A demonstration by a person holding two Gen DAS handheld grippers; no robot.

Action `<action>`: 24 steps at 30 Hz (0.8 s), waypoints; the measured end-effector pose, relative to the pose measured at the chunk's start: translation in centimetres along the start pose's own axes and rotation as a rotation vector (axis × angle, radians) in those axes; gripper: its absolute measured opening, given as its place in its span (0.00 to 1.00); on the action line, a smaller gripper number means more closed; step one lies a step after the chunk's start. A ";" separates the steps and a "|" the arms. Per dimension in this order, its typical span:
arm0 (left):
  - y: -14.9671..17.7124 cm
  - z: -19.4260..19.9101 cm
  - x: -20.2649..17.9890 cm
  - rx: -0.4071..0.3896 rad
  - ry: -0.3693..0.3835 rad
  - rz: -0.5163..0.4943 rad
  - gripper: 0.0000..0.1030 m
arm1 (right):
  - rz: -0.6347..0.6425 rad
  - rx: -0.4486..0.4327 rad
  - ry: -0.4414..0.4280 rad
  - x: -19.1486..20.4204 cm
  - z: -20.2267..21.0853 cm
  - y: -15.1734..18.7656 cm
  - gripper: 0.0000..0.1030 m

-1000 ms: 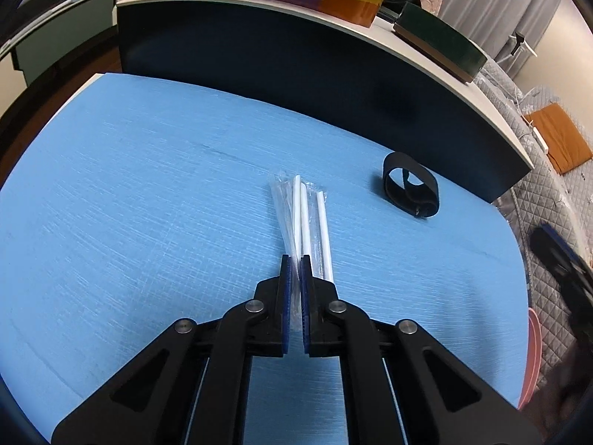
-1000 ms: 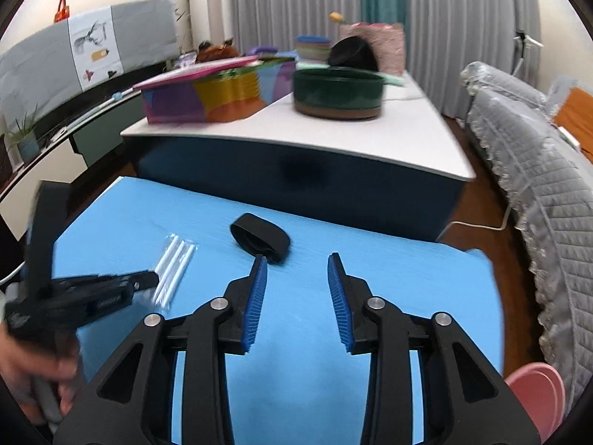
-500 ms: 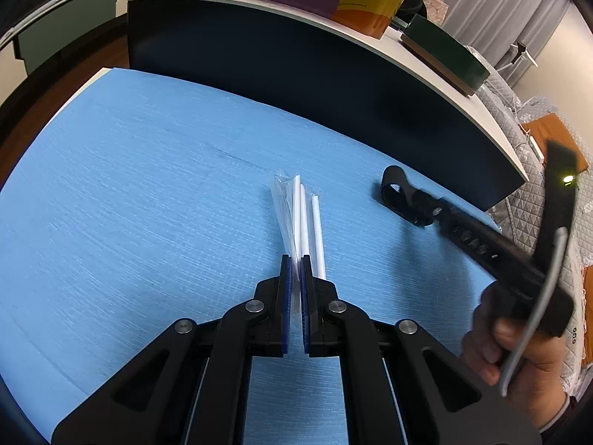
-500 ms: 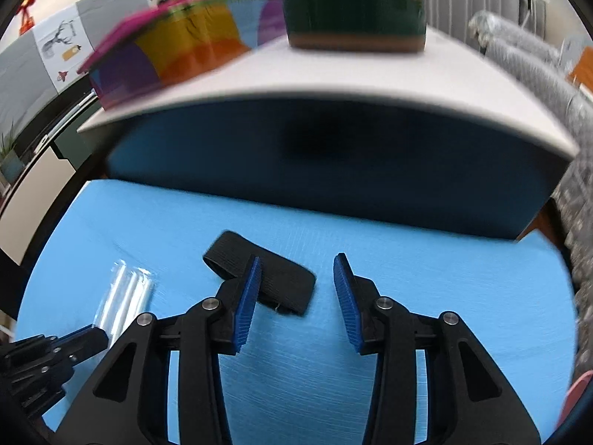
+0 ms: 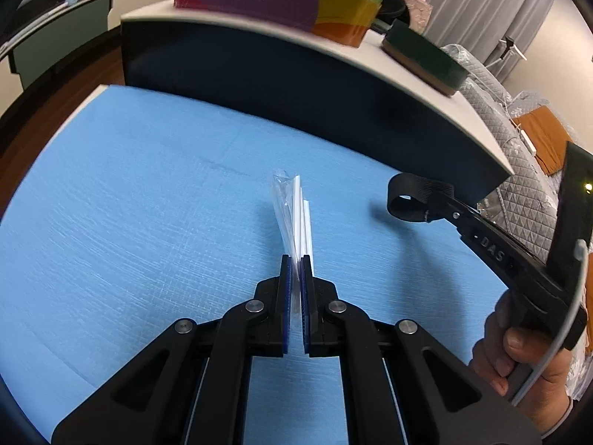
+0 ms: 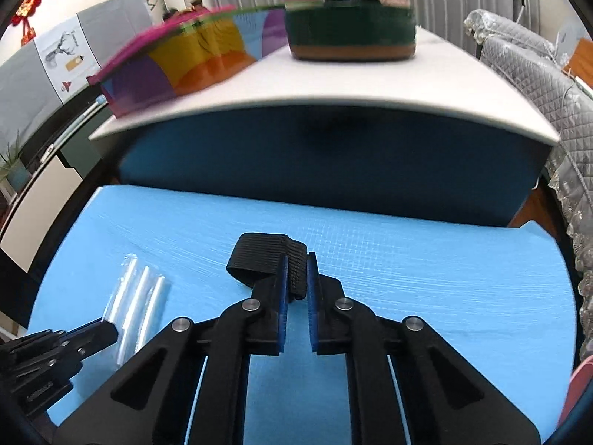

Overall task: Collect trash
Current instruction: 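Lift the straw pack with the left tool while the right tool carries the strap toward the bin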

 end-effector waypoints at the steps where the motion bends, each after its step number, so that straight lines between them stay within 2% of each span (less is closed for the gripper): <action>1: -0.1 0.4 -0.3 -0.010 0.002 -0.009 0.04 | 0.002 -0.008 -0.001 0.0 0.5 -0.2 0.09; 13: 0.0 3.8 -2.9 -0.067 0.004 -0.102 0.04 | 0.002 -0.107 0.009 -0.5 9.6 -1.2 0.09; 24: 0.4 7.2 -4.2 -0.129 0.012 -0.180 0.04 | -0.016 -0.169 0.027 -3.3 19.6 0.3 0.09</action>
Point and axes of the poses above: each gripper's, at about its wrist camera, not at the fingertips, and z roughly against the way its jaws point, x to its left, y to its underside, the point moved 9 cm from there along -z, roughly the way its jaws point, and after that the axes turned 7 degrees about -x, right-handed, at the moved point
